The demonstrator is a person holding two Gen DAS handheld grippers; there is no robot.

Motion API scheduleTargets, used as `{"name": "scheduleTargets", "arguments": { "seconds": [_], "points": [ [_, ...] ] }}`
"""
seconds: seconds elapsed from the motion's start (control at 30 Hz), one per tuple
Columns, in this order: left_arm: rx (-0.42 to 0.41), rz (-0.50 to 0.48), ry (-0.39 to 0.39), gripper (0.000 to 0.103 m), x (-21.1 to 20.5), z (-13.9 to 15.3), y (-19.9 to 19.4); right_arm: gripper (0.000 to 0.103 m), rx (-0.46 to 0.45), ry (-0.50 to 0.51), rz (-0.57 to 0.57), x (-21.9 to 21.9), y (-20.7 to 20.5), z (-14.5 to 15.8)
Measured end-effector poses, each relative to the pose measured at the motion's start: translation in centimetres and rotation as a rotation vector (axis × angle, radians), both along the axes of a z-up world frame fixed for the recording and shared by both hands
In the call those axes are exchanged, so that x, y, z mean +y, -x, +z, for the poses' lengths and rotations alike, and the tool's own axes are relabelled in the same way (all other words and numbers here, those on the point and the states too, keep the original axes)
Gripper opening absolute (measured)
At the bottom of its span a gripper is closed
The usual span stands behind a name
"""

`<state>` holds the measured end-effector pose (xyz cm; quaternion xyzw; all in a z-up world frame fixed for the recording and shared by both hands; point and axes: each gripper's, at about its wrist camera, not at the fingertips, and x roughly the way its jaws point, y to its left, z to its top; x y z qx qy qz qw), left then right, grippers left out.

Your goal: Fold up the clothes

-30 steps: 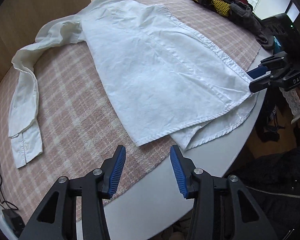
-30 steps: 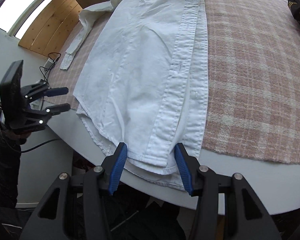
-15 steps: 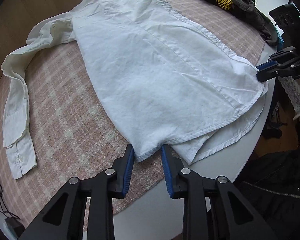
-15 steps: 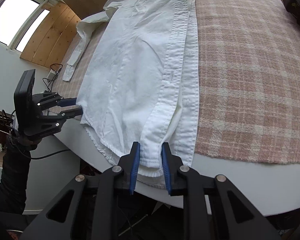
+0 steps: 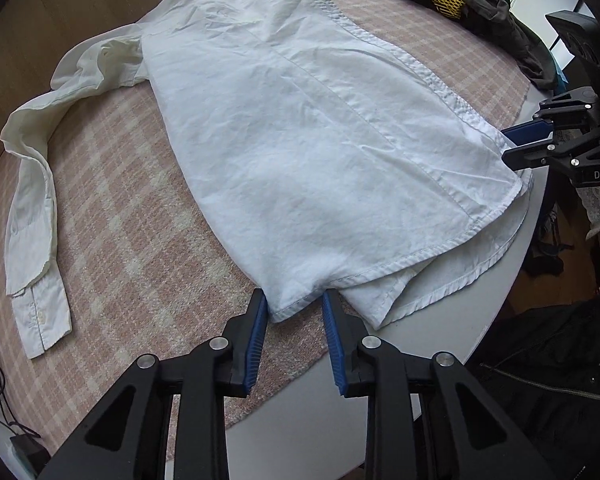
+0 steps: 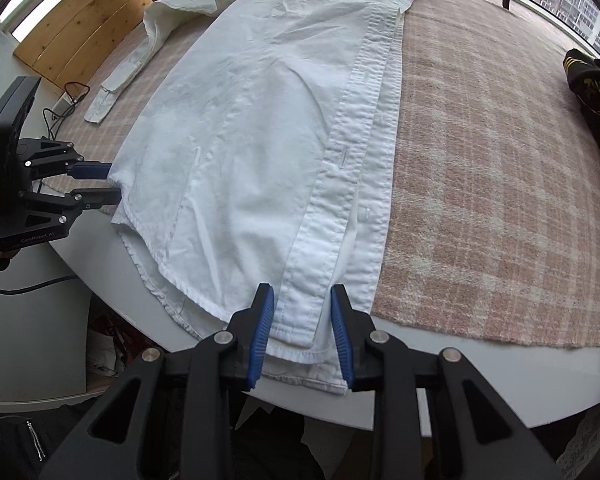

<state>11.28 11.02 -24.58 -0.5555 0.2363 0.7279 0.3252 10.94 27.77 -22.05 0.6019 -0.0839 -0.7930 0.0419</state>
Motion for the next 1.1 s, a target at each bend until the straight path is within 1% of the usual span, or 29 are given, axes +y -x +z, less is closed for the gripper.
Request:
{"name": "scheduleTargets", "arguments": {
  "seconds": [0.2,0.3,0.33,0.4,0.47,0.57,0.67,0.77,0.9,0.97,1.03,1.1],
  "points": [
    [-0.001,-0.002,0.0,0.026,0.4,0.5,-0.7,0.029,-0.005,0.001,0.006,-0.4,0.2,-0.5],
    [0.007,0.0,-0.003,0.026,0.8,1.0,-1.2,0.028,-0.004,-0.022,0.011,-0.7,0.2,-0.3],
    [0.011,0.0,-0.006,0.026,0.9,1.2,-1.4,0.027,0.001,-0.034,0.018,-0.8,0.2,-0.2],
    [0.014,0.003,-0.02,0.026,1.1,1.7,-1.9,0.016,0.021,-0.052,0.037,-1.4,0.1,0.1],
    [0.018,0.005,-0.033,0.022,1.5,2.3,-2.5,0.013,0.032,-0.057,0.046,-1.5,0.1,0.4],
    [0.033,-0.005,-0.033,0.02,2.4,3.3,-3.4,0.012,0.04,-0.045,0.049,-1.2,0.1,0.8],
    [0.048,-0.02,-0.024,0.02,2.2,3.6,-1.1,0.011,0.044,-0.032,0.05,-0.7,0.0,1.2],
    [0.057,-0.033,-0.027,0.02,2.1,4.0,-0.8,0.011,0.045,-0.021,0.046,0.0,-0.1,1.6],
    [0.06,-0.046,-0.031,0.02,2.2,4.4,-0.6,0.011,0.042,-0.032,0.054,0.0,-0.2,1.9],
    [0.058,-0.046,-0.03,0.02,2.3,4.2,-0.3,0.011,0.04,-0.031,0.057,0.1,-0.3,2.0],
    [0.056,-0.042,-0.026,0.02,3.5,3.3,0.0,0.011,0.037,-0.032,0.059,-0.1,-0.3,1.9],
    [0.054,-0.038,-0.026,0.02,3.4,3.2,0.1,0.011,0.033,-0.036,0.061,-0.3,-0.2,1.7]
  ]
}}
